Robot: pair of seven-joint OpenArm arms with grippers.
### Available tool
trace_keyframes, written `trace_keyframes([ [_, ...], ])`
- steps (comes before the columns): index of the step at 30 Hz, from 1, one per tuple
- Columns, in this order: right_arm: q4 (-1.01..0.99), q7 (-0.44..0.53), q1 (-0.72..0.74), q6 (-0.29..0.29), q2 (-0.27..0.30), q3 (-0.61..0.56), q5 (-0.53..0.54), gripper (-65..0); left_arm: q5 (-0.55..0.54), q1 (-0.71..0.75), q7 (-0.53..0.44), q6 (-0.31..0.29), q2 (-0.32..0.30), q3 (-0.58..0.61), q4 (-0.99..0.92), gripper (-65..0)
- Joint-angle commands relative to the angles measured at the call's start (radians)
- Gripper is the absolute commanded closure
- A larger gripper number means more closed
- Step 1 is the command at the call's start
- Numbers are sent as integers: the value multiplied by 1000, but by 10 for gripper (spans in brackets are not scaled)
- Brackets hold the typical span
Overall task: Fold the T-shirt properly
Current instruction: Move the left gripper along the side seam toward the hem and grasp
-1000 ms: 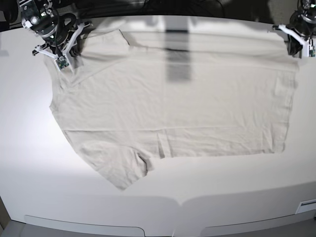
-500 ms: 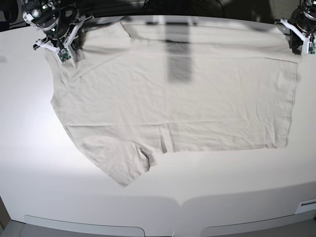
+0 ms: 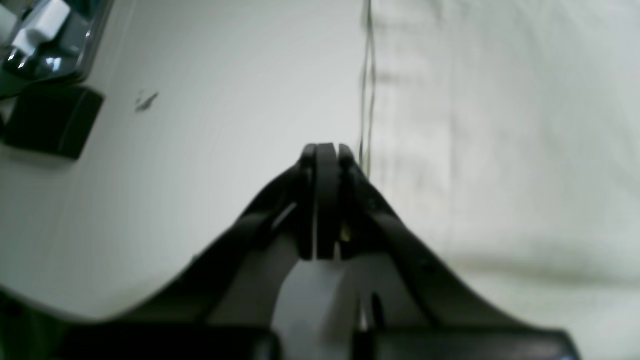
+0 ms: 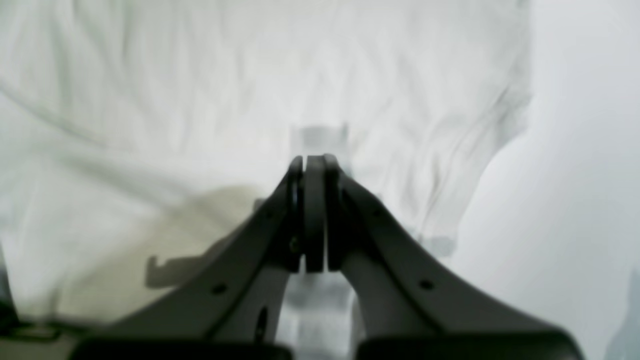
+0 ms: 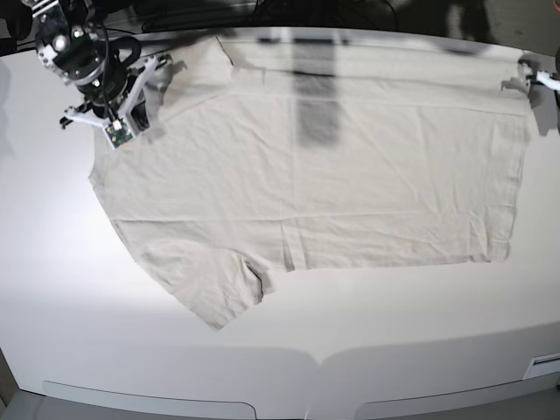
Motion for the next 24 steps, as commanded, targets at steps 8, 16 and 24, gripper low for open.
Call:
trace_keyframes([
  [8, -3, 12, 98, 21, 14, 8, 29, 0, -142, -248, 43, -140, -54, 7, -116, -151],
  [16, -20, -13, 129, 22, 13, 8, 21, 0, -136, -668, 138, -311, -88, 153, -576, -203],
  [24, -20, -52, 128, 21, 10, 8, -38, -75, 67, -1055, 103, -373, -99, 204, -1043, -203],
])
